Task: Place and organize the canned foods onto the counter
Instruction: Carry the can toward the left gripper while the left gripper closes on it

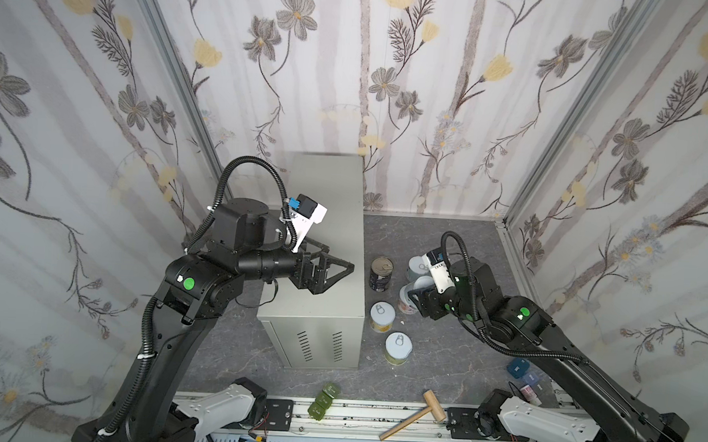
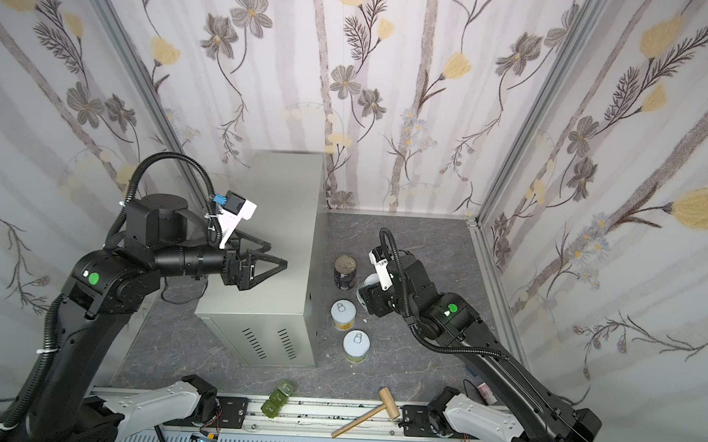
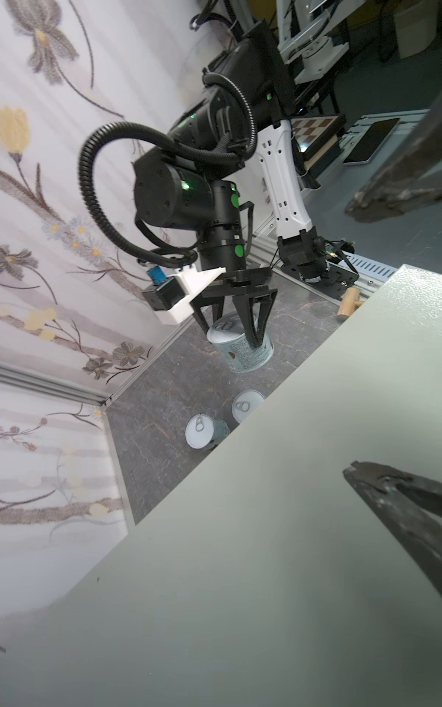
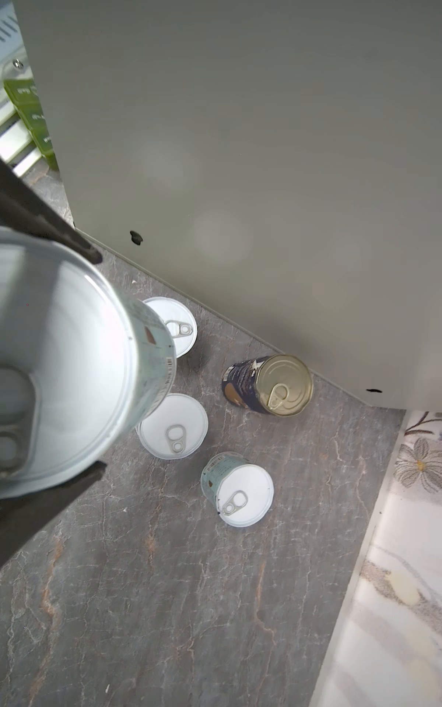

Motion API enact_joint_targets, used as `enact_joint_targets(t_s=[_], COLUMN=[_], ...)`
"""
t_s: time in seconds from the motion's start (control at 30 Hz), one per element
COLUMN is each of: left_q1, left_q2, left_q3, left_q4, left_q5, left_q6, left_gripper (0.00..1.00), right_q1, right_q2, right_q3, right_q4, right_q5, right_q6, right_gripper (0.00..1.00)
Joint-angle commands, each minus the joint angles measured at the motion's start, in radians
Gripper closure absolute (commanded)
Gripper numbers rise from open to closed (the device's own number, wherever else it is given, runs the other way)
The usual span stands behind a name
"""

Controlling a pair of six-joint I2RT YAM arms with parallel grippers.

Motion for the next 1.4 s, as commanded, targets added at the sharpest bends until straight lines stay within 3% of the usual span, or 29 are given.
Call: enact_joint_targets(t_s=[0.0, 0.2, 0.37, 0.47, 0.77, 1.03, 1.37], left_q1=[-0.097, -0.319, -0.421, -0.466, -0.517, -0.56, -0.606], left_q2=[0.026, 0.062, 0.108, 0.1, 0.126, 0.215, 0.25], left_q3=[-0.017, -0.146, -0.191, -0.22, -0.18, -0.096, -0.098], left_q4=[0.027, 0.212, 0.341, 0.409, 0.416, 0.37, 0.47], left_q5=[-0.081, -0.334, -0.465, -0.47, -0.323, -0.331, -0.506], left_q6=[0.059, 0.122, 0.186, 0.246, 0.288, 0.314, 0.349], left_gripper=[0.0, 0.0, 0.0, 0.0, 0.0, 0.0, 0.0], right_q1=[-0.004, -0.004, -0.003, -0.003, -0.002, -0.001, 0.009], right_q2=[0.031, 0.094, 0.115, 0.114, 0.124, 0.151, 0.166], right_q3=[0.105, 0.28, 0.375, 0.409, 0.551, 0.612, 0.676], right_q4=[-0.064, -0.214, -0.316, -0.367, -0.46, -0.488, -0.488], right_q5=[-0.048, -0.109, -0.196, -0.227, -0.294, -0.288, -0.307], right_q6=[-0.006, 0.028, 0.026, 0.027, 0.022, 0.007, 0.044], right_gripper=[0.5, 0.52, 0.53, 0.53, 0.53, 0.54, 0.55])
